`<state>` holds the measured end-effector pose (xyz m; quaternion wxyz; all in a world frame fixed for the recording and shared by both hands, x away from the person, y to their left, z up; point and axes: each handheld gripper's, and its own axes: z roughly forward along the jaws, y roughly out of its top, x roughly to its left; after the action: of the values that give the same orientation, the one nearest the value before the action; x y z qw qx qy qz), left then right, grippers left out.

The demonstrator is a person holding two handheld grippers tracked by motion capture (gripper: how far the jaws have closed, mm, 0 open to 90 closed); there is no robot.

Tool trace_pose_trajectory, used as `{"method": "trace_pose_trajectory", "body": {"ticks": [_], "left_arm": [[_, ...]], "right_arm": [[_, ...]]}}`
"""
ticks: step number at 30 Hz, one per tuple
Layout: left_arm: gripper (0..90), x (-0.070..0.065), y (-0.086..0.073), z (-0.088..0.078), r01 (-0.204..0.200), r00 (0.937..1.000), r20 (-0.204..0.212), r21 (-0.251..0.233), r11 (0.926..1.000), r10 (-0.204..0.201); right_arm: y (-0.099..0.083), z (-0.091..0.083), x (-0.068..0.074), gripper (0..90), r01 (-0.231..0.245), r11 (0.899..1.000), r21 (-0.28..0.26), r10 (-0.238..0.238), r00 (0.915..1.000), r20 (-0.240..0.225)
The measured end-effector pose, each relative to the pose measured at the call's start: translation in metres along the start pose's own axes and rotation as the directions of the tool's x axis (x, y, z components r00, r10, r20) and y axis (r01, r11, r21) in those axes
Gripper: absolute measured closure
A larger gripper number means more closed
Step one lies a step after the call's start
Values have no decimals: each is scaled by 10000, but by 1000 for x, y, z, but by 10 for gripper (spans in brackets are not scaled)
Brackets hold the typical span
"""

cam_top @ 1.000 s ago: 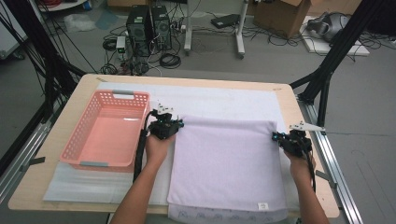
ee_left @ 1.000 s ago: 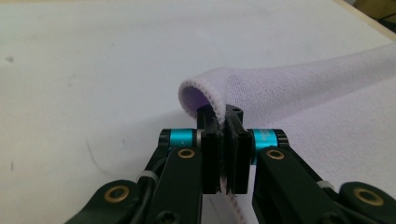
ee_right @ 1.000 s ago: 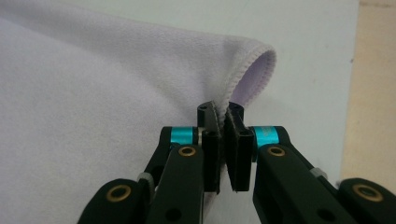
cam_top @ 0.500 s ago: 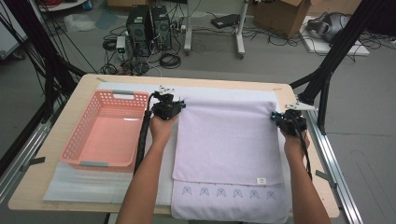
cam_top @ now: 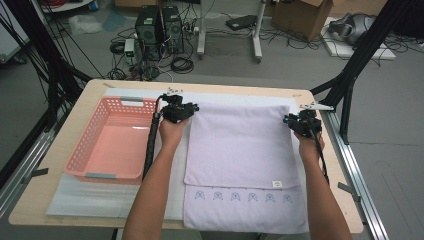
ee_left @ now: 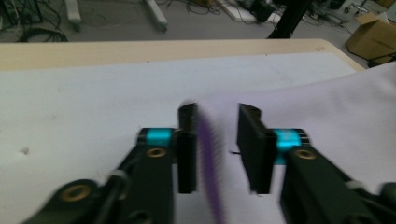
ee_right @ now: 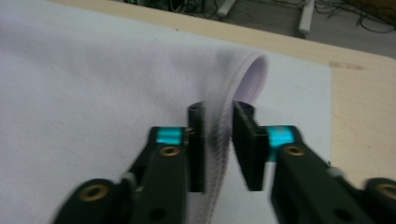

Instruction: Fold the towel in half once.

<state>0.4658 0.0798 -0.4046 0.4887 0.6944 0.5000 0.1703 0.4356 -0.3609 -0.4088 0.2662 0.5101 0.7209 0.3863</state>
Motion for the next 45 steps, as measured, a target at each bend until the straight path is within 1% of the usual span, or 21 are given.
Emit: {"method": "trace_pose_trajectory", "body": {"ticks": [1,5,7,9,11,12,15,17,18,19,20,22,24,26,28,29,30,32,36,39,45], "left_arm": [[585,-1,0,0,-38,10000,-29,95,9999,39],[565,-7,-4,-6,-224,9997,118,38,9997,224],[515,-10,-6,-8,-248,9994,249,75,9997,246],[515,-14,-7,-13,-385,9983,455,229,9990,374],[518,-19,-10,-20,-568,9969,528,-164,9983,576],[522,-20,-10,-23,-548,9969,544,-254,9982,561],[510,-23,-13,-31,-563,9960,676,-257,9981,580],[488,-26,-14,-35,-475,9944,940,-16,9989,475],[480,-29,-15,-38,-567,9932,1008,-259,9981,590],[486,-32,-18,-42,-569,9923,1066,-607,9965,632],[491,-35,-20,-46,-569,9916,1122,-716,9958,647],[477,-39,-24,-51,-592,9902,1230,-589,9965,661],[446,-42,-31,-56,-606,9894,1277,-733,9955,696],[440,-43,-38,-61,-713,9897,1191,-709,9949,794],[435,-43,-46,-67,-602,9912,1137,-695,9958,678],[434,-44,-48,-70,-618,9910,1159,-439,9971,665],[428,-44,-52,-74,-624,9909,1160,-517,9967,681],[437,-46,-59,-81,-646,9910,1126,-746,9951,728],[443,-48,-74,-94,-704,9909,1116,-459,9965,752],[450,-48,-85,-102,-609,9926,1030,-317,9976,639],[472,-54,-111,-120,-779,9905,1127,-107,9969,786]], "right_arm": [[-1,0,-2,670,-176,9998,48,177,9997,-168],[0,-6,-3,626,-280,9994,220,285,9993,-243],[1,-11,-2,614,-213,9994,272,222,9992,-330],[1,-17,1,607,-95,9994,329,110,9989,-447],[0,-24,2,601,-39,9992,393,62,9984,-568],[-1,-28,2,594,48,9990,449,-22,9984,-569],[-4,-41,2,575,30,9988,496,2,9979,-647],[-7,-50,2,560,-10,9989,468,43,9975,-704],[-9,-55,2,549,-25,9991,425,57,9971,-761],[-12,-59,3,540,-26,9990,436,60,9970,-776],[-15,-62,3,517,-107,9987,494,148,9964,-834],[-21,-68,3,509,-112,9987,505,158,9956,-918],[-28,-75,5,489,-149,9985,522,198,9954,-941],[-36,-81,8,470,-144,9987,492,193,9948,-998],[-46,-88,12,434,-194,9984,535,251,9937,-1092],[-50,-90,13,424,-170,9984,542,229,9937,-1098],[-56,-94,15,422,-141,9983,564,202,9938,-1095],[-65,-101,17,423,-190,9982,575,255,9933,-1127],[-85,-116,21,442,-179,9978,635,252,9928,-1167],[-97,-128,24,464,-203,9978,627,277,9924,-1202],[-117,-149,32,549,-168,9981,594,251,9895,-1425]]}}
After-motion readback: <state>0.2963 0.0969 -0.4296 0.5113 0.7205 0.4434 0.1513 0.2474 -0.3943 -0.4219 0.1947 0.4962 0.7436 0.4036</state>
